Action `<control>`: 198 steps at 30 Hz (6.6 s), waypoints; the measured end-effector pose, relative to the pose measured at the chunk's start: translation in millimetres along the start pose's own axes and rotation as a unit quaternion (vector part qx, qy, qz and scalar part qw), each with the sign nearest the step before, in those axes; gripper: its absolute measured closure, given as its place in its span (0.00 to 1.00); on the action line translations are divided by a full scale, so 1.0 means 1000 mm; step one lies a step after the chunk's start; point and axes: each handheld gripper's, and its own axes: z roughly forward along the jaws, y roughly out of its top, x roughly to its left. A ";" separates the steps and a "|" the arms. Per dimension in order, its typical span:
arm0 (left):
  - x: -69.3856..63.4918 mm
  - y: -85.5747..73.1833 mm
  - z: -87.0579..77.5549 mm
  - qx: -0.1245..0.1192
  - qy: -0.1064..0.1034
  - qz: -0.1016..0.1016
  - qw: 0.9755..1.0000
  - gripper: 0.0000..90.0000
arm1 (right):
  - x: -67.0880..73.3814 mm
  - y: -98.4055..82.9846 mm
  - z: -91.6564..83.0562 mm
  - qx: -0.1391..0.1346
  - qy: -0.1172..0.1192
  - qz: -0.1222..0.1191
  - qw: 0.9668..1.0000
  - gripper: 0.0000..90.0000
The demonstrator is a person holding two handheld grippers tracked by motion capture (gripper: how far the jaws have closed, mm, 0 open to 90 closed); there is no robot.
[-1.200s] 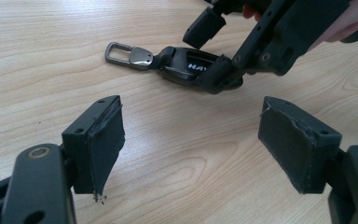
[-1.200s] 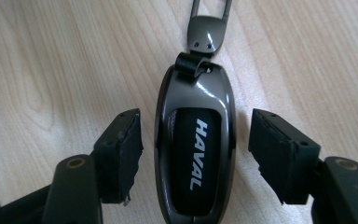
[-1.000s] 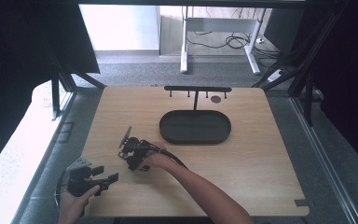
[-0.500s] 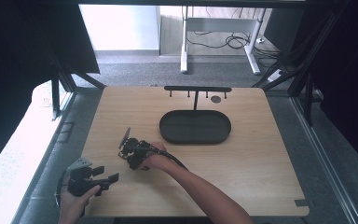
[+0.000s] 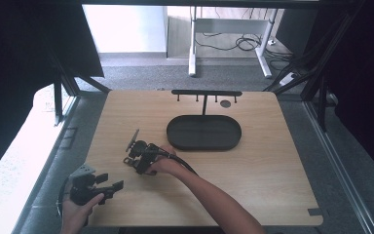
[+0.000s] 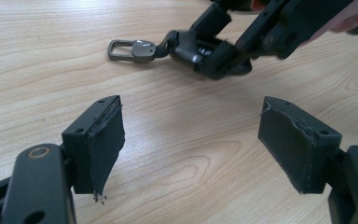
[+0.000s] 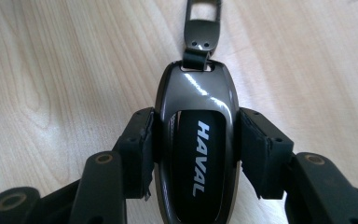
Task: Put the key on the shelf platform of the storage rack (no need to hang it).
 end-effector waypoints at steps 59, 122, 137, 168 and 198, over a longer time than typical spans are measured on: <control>-0.001 -0.001 0.006 0.013 0.002 0.003 1.000 0.25 | -0.052 -0.068 -0.120 -0.082 -0.026 0.067 0.994 0.55; -0.001 -0.001 0.005 0.010 0.004 0.001 1.000 0.25 | -0.123 -0.116 -0.130 -0.069 -0.077 0.163 0.981 0.55; -0.001 -0.001 0.006 0.011 0.005 0.001 1.000 0.25 | -0.139 -0.114 -0.115 -0.062 -0.096 0.171 0.979 0.55; 0.000 -0.002 0.006 0.012 0.007 0.001 1.000 0.25 | -0.170 -0.138 -0.080 -0.041 -0.122 0.209 0.969 0.55; -0.001 -0.002 0.007 0.015 0.005 0.003 1.000 0.25 | -0.173 -0.153 -0.064 -0.024 -0.156 0.205 0.966 0.43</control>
